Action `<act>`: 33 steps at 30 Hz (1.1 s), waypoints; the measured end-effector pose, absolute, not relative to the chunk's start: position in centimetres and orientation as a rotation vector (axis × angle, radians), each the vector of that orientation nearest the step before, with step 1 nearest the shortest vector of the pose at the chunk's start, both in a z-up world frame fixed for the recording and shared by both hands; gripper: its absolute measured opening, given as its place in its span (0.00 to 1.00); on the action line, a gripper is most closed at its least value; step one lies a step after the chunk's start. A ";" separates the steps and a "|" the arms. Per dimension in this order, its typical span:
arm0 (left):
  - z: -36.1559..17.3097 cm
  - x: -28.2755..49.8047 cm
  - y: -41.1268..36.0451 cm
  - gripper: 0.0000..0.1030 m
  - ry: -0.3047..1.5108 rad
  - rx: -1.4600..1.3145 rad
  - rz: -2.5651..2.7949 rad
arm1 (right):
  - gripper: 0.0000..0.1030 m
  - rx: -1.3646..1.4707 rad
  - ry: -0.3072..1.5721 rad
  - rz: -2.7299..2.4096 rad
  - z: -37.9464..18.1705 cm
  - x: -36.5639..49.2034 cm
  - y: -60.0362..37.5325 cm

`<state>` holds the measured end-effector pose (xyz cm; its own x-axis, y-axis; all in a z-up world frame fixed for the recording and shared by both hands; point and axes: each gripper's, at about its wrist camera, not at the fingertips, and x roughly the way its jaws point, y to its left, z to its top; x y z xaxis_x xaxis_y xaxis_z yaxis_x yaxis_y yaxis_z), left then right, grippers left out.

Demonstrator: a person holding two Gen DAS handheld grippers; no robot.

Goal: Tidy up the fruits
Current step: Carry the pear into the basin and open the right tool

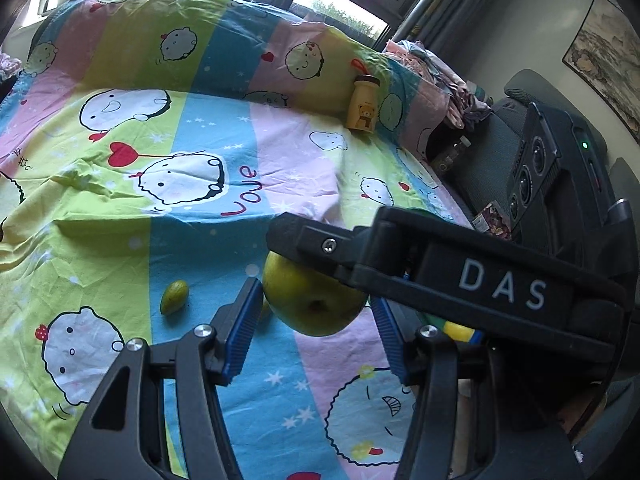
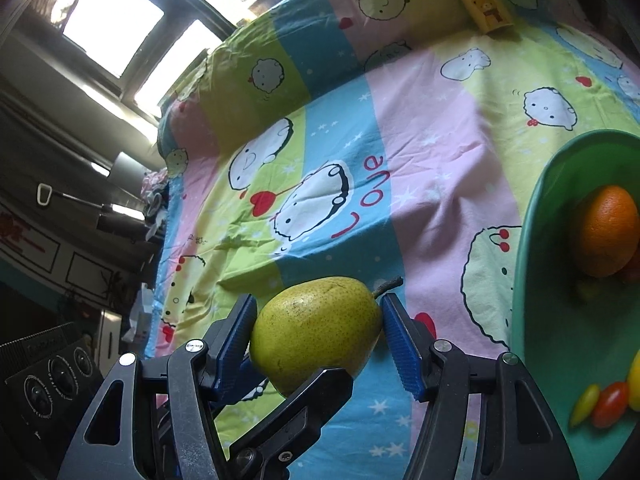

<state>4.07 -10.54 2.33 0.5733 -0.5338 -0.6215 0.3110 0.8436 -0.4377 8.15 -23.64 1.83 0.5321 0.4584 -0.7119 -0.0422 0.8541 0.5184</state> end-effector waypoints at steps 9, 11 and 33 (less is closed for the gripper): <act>4.7 1.6 -14.7 0.53 0.778 -0.237 -0.604 | 0.64 0.501 0.874 0.259 4.7 3.9 -27.6; 5.0 1.5 -16.1 0.53 0.776 -0.226 -0.625 | 0.64 0.504 0.859 0.240 5.1 3.3 -28.8; 2.0 3.3 -24.3 0.54 0.942 -0.176 -0.751 | 0.64 0.650 0.935 0.069 1.9 3.0 -37.9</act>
<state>3.32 -24.29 2.04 0.3600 -0.6517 -0.6675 0.5055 0.7377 -0.4476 2.96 -37.86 1.87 0.6061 0.3270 -0.7250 0.2178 0.8085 0.5467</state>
